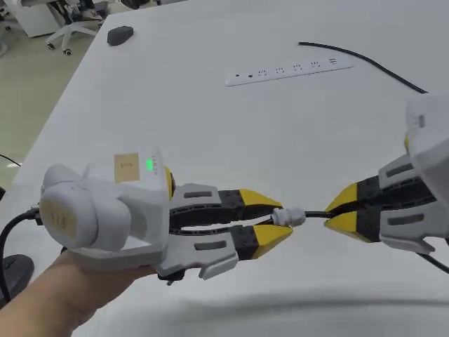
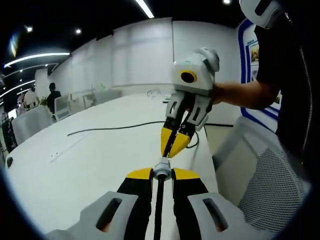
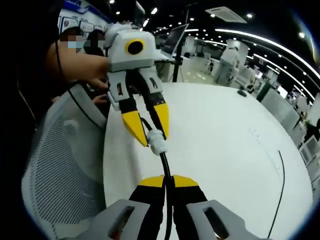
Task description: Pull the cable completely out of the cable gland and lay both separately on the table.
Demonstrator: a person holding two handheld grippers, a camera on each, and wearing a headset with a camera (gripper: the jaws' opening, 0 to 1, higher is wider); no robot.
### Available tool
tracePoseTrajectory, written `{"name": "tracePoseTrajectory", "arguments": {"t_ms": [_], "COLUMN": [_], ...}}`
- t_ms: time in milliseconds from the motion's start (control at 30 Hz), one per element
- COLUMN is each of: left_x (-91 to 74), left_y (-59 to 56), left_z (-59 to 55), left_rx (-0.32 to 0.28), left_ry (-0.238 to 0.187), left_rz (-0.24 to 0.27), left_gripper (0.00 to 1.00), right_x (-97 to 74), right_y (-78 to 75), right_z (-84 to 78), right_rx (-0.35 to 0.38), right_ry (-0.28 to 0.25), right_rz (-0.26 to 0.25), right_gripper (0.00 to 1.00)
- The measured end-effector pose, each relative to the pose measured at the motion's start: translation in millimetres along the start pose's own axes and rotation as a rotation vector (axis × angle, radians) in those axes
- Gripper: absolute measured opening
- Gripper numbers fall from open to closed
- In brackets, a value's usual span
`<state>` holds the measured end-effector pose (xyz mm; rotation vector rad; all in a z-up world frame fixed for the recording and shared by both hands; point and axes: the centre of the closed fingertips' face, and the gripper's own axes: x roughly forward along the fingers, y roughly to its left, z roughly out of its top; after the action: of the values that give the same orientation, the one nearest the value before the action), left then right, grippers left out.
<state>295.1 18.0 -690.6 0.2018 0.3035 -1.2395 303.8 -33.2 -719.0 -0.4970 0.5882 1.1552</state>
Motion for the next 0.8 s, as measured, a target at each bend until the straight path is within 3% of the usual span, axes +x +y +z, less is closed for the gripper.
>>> {"name": "tracePoseTrajectory", "arguments": {"t_ms": [67, 133, 233, 333, 567, 667, 800], "left_x": [-5.7, -12.2, -20.7, -26.5, -26.8, -25.5, -24.3], "left_y": [5.0, 10.7, 17.8, 21.6, 23.2, 20.4, 19.2], "left_z": [1.6, 0.1, -2.7, -4.1, -11.0, -13.0, -14.7], "left_rx": [0.021, 0.035, 0.017, -0.003, -0.028, -0.035, -0.033], "left_ry": [-0.006, 0.002, 0.005, 0.000, 0.008, 0.015, 0.022], "left_rz": [0.022, 0.042, 0.068, 0.089, 0.110, 0.104, 0.102], "left_gripper": [0.14, 0.14, 0.14, 0.14, 0.14, 0.14, 0.14], "right_x": [-9.3, -21.6, -34.1, -40.3, -24.9, -16.5, -10.4], "right_y": [-10.0, -29.1, -43.1, -46.3, -43.1, -31.1, -28.9], "right_z": [-11.2, -30.3, -54.9, -71.4, -95.6, -88.6, -93.9], "right_rx": [0.062, 0.049, 0.106, 0.114, 0.144, 0.149, 0.158], "right_ry": [0.005, 0.049, 0.083, 0.087, 0.139, 0.096, 0.135], "right_rz": [-0.022, -0.108, -0.159, -0.170, -0.169, -0.131, -0.127], "right_gripper": [0.00, 0.00, 0.00, 0.00, 0.00, 0.00, 0.00]}}
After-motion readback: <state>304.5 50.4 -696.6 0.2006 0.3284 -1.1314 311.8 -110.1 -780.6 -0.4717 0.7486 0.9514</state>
